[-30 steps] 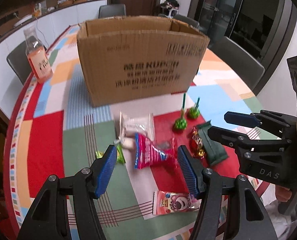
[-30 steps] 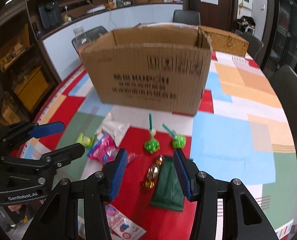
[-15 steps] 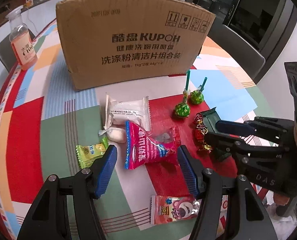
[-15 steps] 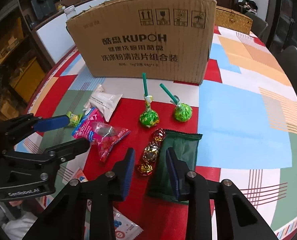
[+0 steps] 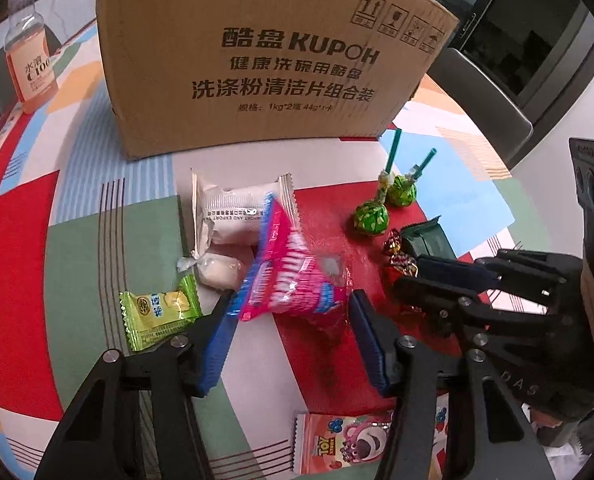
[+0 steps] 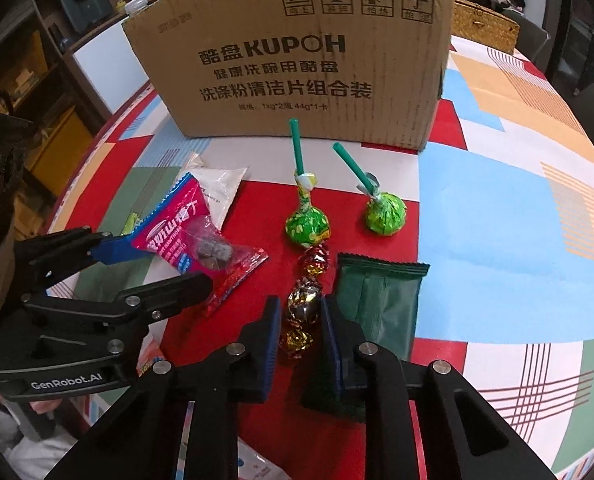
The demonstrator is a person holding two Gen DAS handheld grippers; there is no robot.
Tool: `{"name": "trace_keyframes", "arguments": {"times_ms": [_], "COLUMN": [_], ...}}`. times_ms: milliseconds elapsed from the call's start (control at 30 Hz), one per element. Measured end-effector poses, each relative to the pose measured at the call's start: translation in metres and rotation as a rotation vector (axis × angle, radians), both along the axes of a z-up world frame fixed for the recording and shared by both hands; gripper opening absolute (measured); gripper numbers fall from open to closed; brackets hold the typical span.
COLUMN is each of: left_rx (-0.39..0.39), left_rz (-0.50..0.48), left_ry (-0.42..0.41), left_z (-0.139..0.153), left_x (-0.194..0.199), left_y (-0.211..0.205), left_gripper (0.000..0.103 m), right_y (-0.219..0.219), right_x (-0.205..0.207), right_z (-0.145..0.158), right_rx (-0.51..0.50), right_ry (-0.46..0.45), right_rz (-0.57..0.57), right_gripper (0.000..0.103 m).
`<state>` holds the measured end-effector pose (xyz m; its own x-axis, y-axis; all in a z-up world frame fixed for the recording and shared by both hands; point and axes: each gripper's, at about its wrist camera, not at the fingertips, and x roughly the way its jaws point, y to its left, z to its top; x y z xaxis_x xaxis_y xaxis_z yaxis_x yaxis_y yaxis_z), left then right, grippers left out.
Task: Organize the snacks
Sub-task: 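Grasp the pink candy bag with the left tool while the right tool grasps the gold chocolates, then lift both items over the box and open both tools to drop them in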
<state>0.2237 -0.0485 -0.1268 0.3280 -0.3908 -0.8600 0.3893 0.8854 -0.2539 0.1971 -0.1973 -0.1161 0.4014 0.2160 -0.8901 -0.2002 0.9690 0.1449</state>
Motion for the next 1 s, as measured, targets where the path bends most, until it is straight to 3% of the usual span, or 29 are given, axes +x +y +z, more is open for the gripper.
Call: {"name": "trace_keyframes", "arguments": {"times_ms": [267, 367, 533, 1000], "left_rx": [-0.027, -0.045, -0.047, -0.011], "left_rz": [0.012, 0.009, 0.009, 0.013], "left_ry": [0.005, 0.027, 0.021, -0.055], "left_z": [0.000, -0.003, -0.003, 0.017], "left_x": [0.008, 0.011, 0.013, -0.002], "left_y": [0.003, 0.002, -0.002, -0.008], "left_gripper": [0.052, 0.039, 0.033, 0.032], "right_y": [0.004, 0.005, 0.003, -0.009], "right_x": [0.007, 0.008, 0.008, -0.003], "right_z": [-0.009, -0.009, -0.009, 0.013], "right_rx": [-0.001, -0.005, 0.000, 0.043], "right_ry": [0.012, 0.006, 0.002, -0.039], "right_rz": [0.006, 0.003, -0.003, -0.036], "right_gripper": [0.022, 0.021, 0.020, 0.019]}}
